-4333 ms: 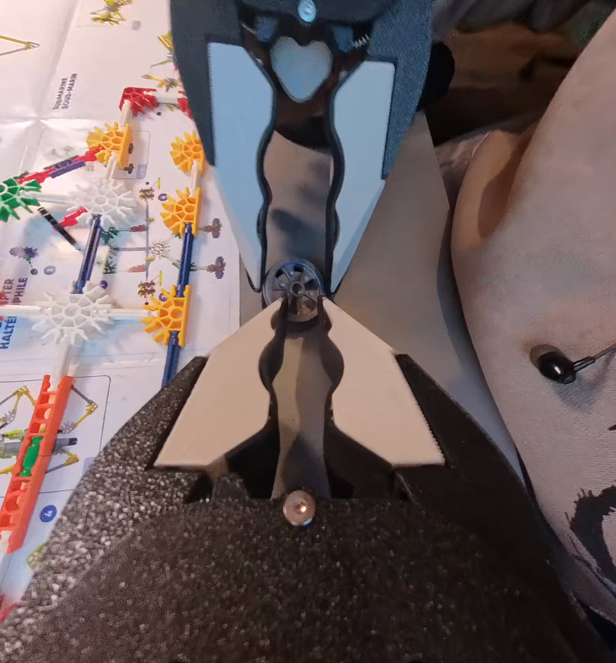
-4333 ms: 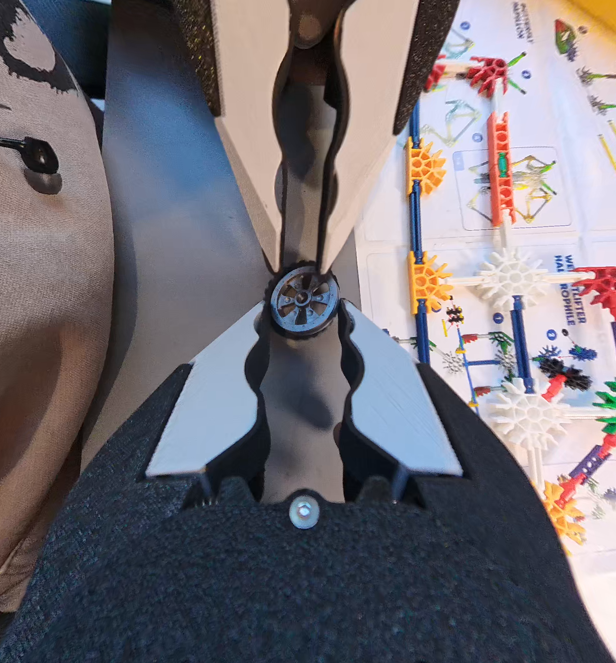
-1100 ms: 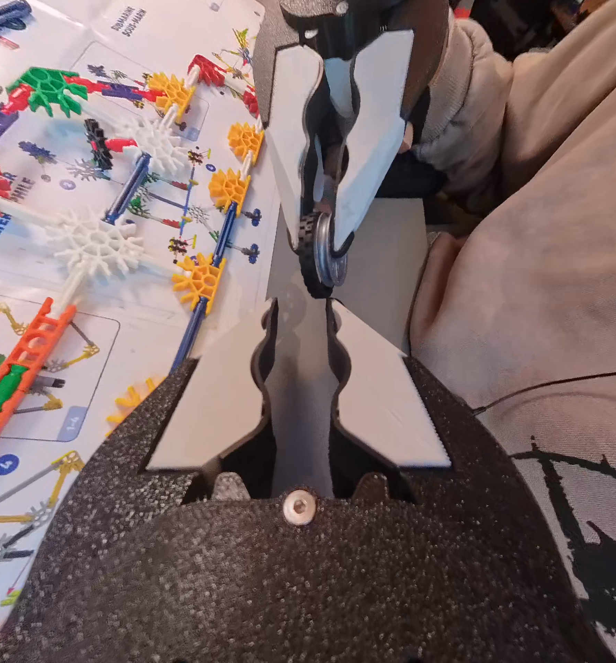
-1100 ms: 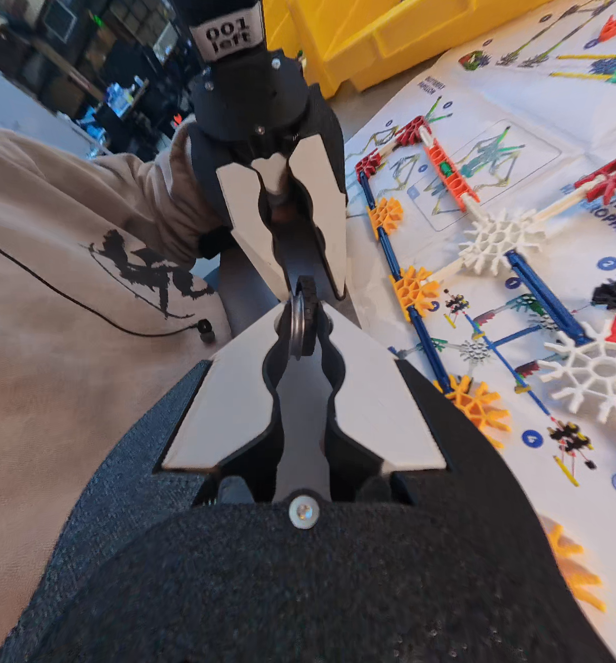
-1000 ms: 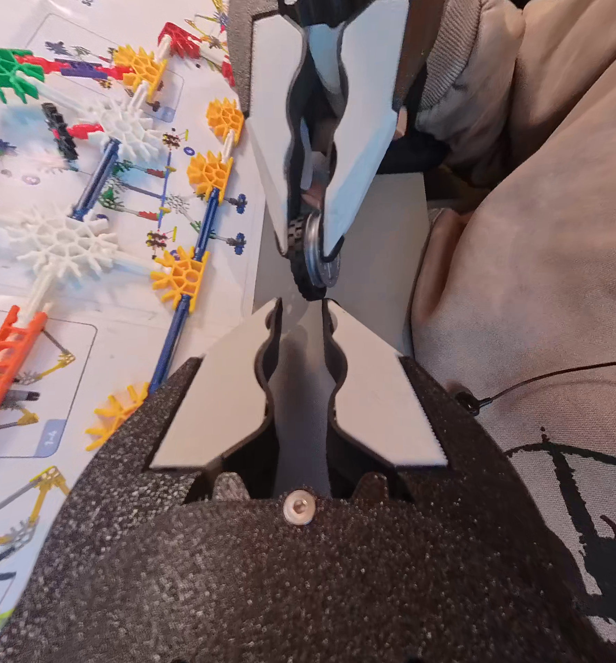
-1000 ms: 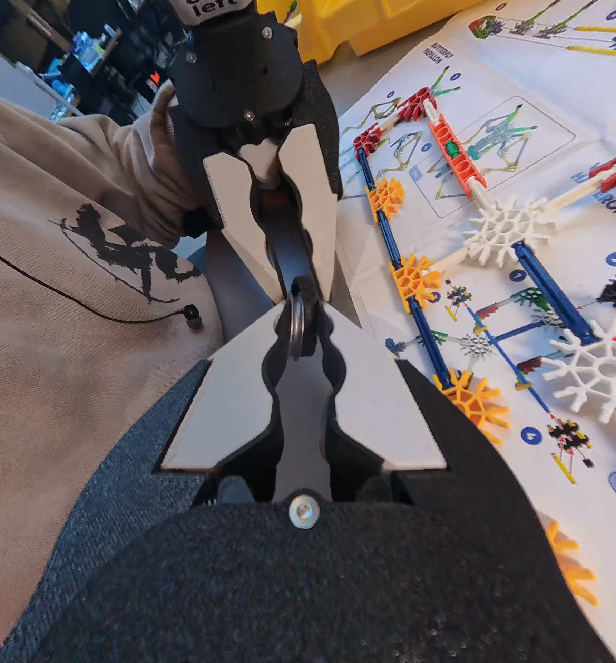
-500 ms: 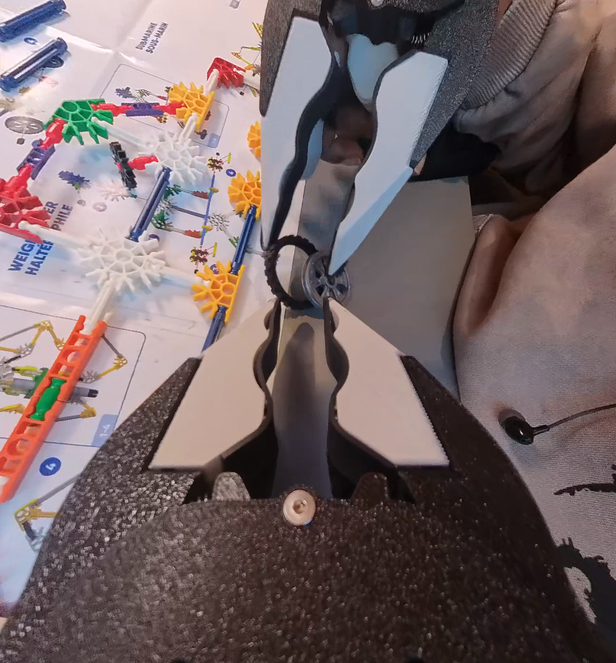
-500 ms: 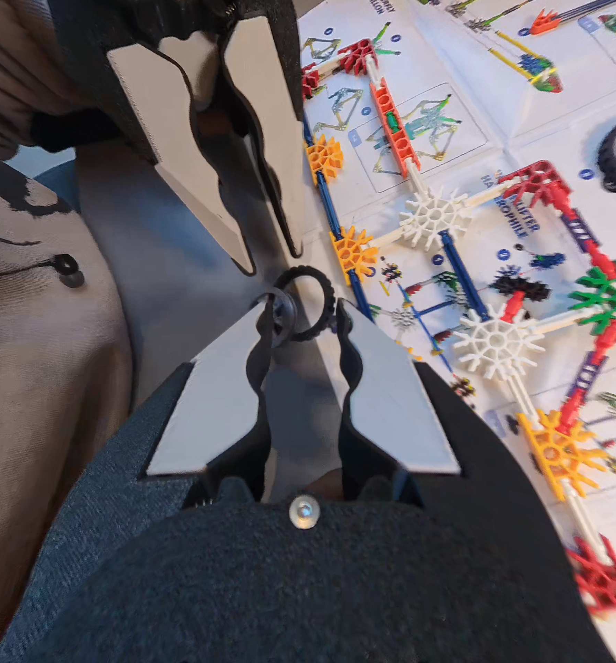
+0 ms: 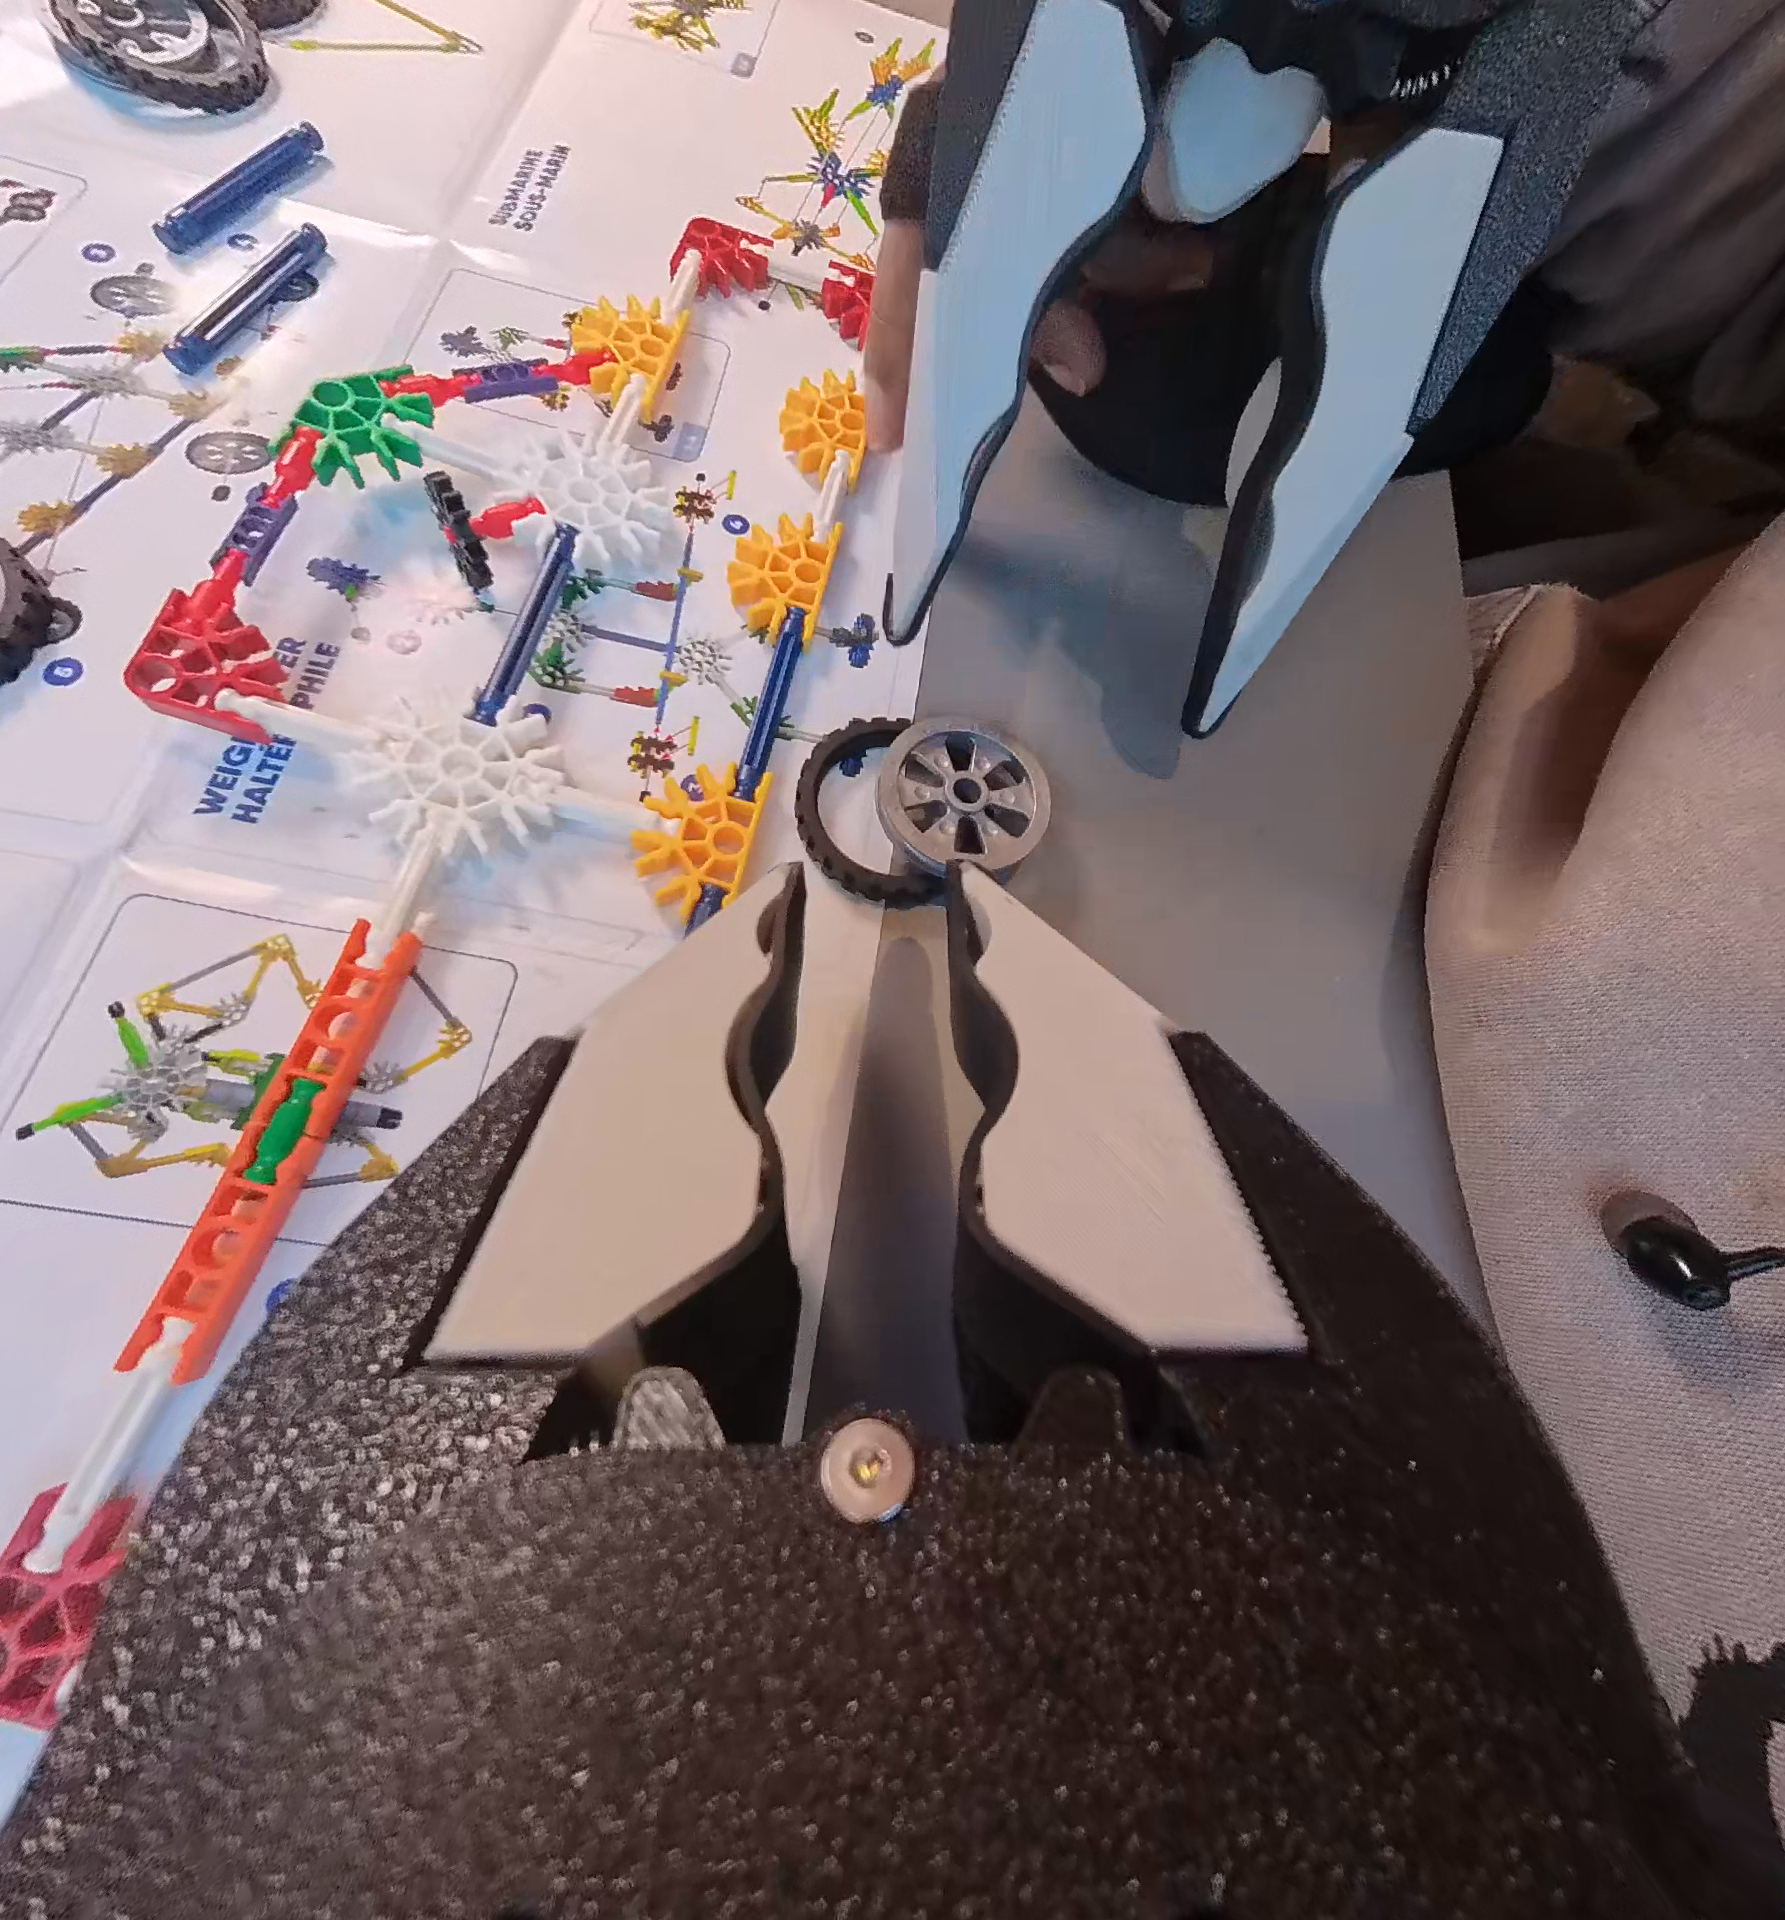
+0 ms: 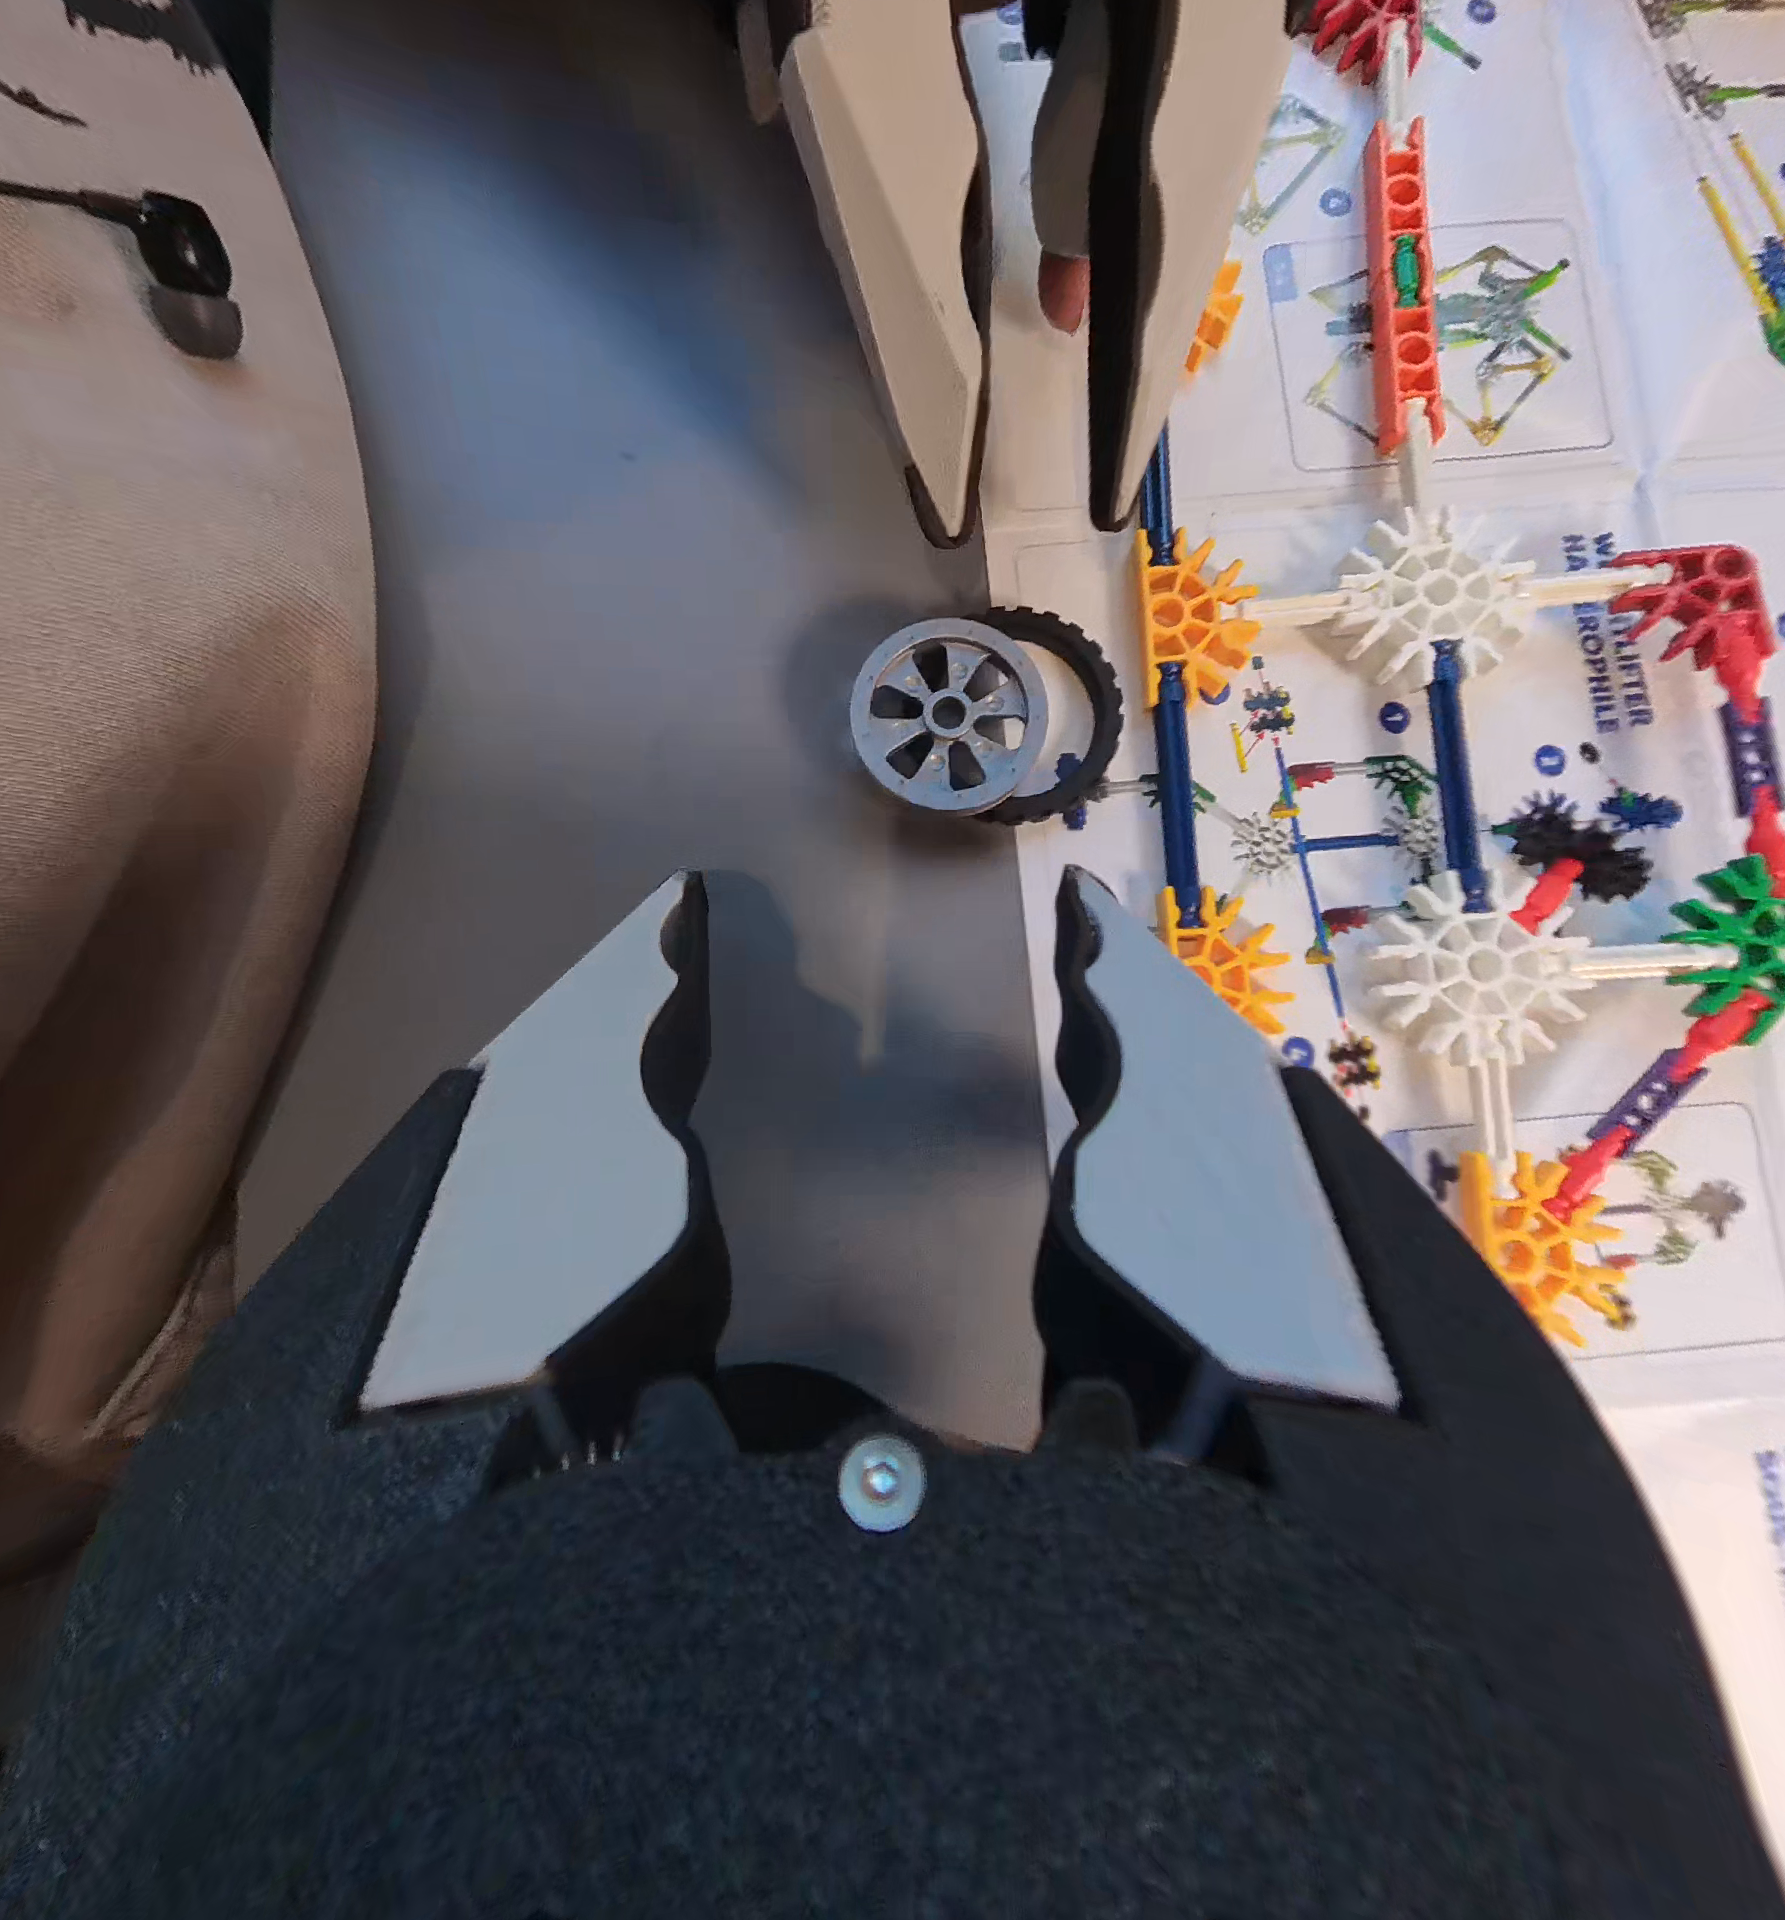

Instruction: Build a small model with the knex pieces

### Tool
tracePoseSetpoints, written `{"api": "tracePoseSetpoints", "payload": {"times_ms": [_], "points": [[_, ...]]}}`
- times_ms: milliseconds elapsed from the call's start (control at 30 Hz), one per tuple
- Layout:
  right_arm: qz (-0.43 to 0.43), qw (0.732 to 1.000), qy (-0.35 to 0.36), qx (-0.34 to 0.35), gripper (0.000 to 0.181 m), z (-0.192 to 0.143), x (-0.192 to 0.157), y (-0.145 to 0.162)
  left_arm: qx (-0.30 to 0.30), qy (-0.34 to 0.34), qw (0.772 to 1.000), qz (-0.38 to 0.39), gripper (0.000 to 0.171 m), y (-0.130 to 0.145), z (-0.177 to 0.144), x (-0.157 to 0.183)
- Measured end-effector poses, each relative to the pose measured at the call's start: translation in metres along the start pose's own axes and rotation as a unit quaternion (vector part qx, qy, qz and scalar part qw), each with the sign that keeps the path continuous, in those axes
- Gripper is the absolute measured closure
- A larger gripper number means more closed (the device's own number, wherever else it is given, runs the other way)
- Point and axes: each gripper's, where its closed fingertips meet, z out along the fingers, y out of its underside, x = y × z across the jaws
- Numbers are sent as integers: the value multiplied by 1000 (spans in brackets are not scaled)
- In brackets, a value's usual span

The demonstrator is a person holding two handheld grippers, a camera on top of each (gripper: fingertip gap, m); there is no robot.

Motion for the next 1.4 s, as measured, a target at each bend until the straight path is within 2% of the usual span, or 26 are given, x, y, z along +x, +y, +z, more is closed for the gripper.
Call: {"api": "tracePoseSetpoints", "payload": {"times_ms": [33,100,133,233,267,367,500,600,800,1000,1067,1400], "points": [[-22,999,25,4,120,-1,6,-4,1,0,1000,-1,147,0,0,0],[-58,993,78,73,140,-9,18,-32,1,1,1000,-1,147,0,0,0],[-52,990,73,106,150,-13,16,-44,0,1,1000,0,147,1,1,1],[-7,993,64,96,165,-12,21,-47,-11,-2,1000,13,147,4,4,3],[-3,995,54,82,162,-9,20,-42,-15,-3,1000,19,147,5,5,4],[5,998,33,49,136,0,15,-32,-26,-9,999,32,147,7,7,5],[-4,1000,20,20,131,13,10,-26,-36,-22,998,45,147,10,9,3],[-8,1000,17,2,145,19,11,-21,-41,-29,997,54,146,10,10,2],[7,1000,17,-3,145,8,16,-23,-52,-31,995,81,141,11,15,4],[-37,993,37,-106,145,8,30,-12,-62,-42,992,103,143,11,20,4],[-54,990,32,-123,146,12,30,-15,-62,-44,991,109,148,11,20,5],[-101,973,10,-207,146,16,28,-14,-59,-47,991,114,149,13,16,5]]}}
